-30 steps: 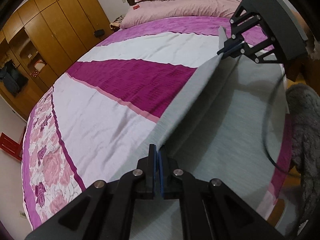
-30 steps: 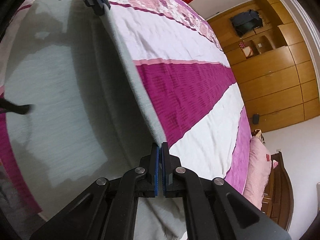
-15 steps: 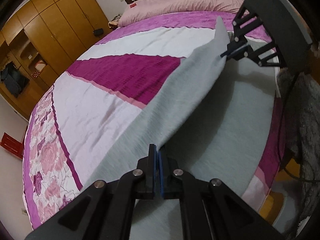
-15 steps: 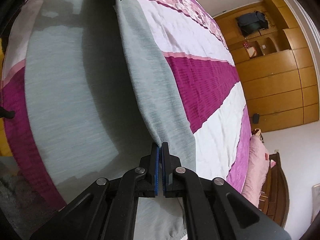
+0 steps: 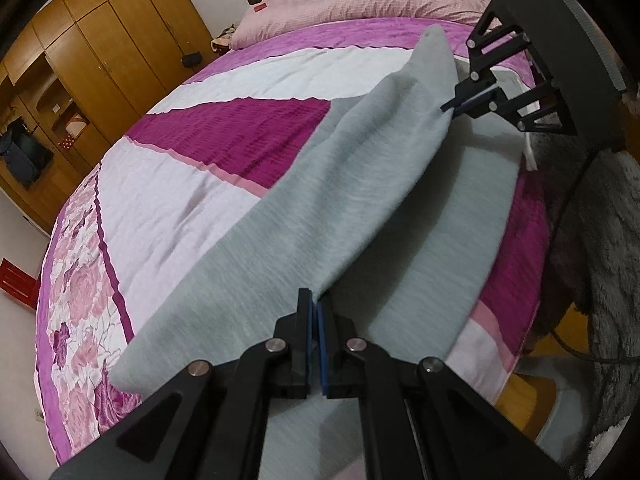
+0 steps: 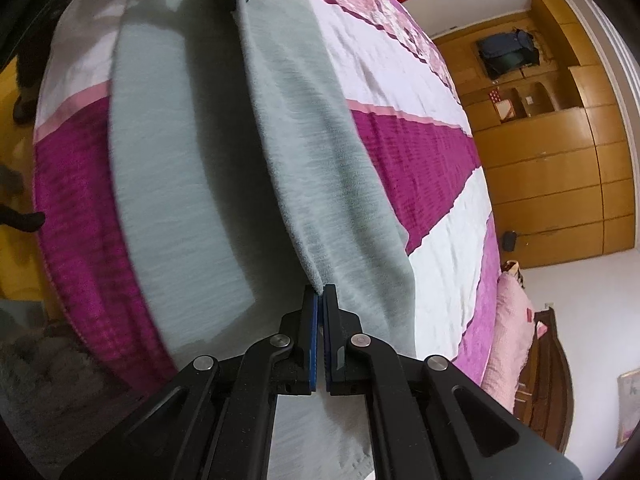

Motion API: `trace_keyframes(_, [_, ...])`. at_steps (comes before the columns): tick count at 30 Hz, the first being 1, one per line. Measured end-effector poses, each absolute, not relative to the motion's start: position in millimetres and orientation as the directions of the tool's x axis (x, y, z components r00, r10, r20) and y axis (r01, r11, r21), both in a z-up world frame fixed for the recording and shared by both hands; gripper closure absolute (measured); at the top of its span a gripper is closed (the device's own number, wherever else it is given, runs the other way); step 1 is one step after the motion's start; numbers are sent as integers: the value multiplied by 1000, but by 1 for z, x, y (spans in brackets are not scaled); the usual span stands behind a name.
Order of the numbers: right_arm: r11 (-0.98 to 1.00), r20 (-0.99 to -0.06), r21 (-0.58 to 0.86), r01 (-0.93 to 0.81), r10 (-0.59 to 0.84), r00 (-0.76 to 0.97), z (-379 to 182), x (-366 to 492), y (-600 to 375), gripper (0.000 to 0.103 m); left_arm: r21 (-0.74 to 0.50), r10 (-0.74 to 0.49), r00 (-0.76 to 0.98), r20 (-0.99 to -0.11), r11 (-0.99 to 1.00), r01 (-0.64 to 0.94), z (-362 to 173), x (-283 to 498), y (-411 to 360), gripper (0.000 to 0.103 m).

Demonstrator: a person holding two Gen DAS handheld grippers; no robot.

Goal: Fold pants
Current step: 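Lift the waistband with both grippers and fold it over toward the cuffs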

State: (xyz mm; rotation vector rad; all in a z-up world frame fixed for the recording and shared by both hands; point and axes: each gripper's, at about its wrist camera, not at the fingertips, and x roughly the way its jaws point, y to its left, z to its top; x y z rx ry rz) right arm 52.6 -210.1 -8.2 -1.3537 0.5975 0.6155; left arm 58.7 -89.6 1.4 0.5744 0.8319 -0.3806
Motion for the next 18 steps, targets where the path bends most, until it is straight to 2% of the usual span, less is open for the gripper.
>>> trace_keyframes(18, [-42,-655,-755,-654,71,752,-33,-6,-218,103,344,-89,609,-788,757,556,-10,6,-104,101])
